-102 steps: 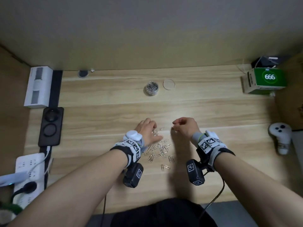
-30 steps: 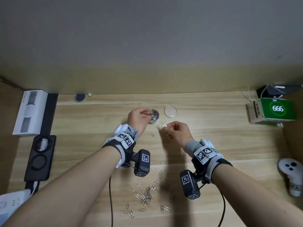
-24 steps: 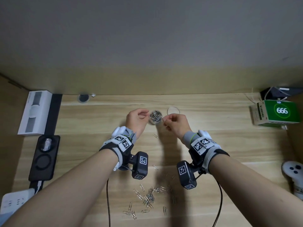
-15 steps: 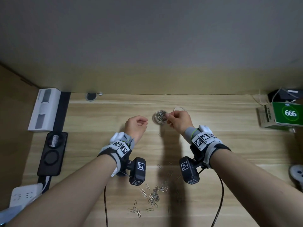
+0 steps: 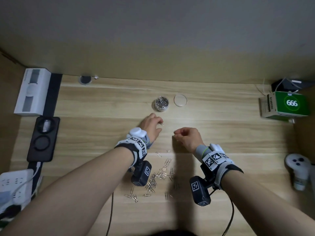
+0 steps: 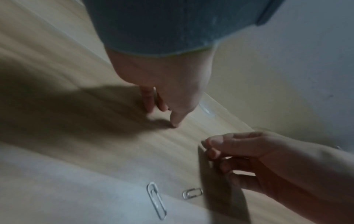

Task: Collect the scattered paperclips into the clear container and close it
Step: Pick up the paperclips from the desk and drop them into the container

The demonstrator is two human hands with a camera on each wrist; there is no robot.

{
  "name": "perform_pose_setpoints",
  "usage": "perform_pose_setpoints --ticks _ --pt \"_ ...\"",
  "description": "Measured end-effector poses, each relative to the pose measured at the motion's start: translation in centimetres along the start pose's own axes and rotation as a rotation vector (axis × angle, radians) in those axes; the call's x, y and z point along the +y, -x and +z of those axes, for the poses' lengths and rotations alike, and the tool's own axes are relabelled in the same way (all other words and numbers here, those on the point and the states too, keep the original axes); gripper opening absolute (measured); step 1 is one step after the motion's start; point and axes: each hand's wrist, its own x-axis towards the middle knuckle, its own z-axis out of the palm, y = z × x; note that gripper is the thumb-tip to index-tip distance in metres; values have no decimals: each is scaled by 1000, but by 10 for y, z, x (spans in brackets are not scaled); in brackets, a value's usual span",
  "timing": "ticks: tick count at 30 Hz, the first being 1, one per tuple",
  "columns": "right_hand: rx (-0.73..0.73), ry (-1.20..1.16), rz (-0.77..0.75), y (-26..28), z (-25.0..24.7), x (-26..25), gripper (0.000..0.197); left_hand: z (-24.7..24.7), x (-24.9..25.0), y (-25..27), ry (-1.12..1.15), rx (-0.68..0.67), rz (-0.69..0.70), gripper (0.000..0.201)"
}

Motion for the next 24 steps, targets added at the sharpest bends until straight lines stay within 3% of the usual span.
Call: perform_pose_setpoints --ticks 4,12,16,20,24 --pt "14 54 -28 16 5 11 10 -3 3 12 -87 -90 58 9" --pt "12 188 -69 42 23 19 12 12 -10 73 -119 -118 26 7" --pt "-15 223 -119 55 26 20 15 22 -14 99 -109 -100 77 4" --pt "33 124 -125 64 22 22 20 21 -10 102 -86 -3 135 33" --pt "56 72 -122 58 10 29 31 20 0 86 -270 -202 112 69"
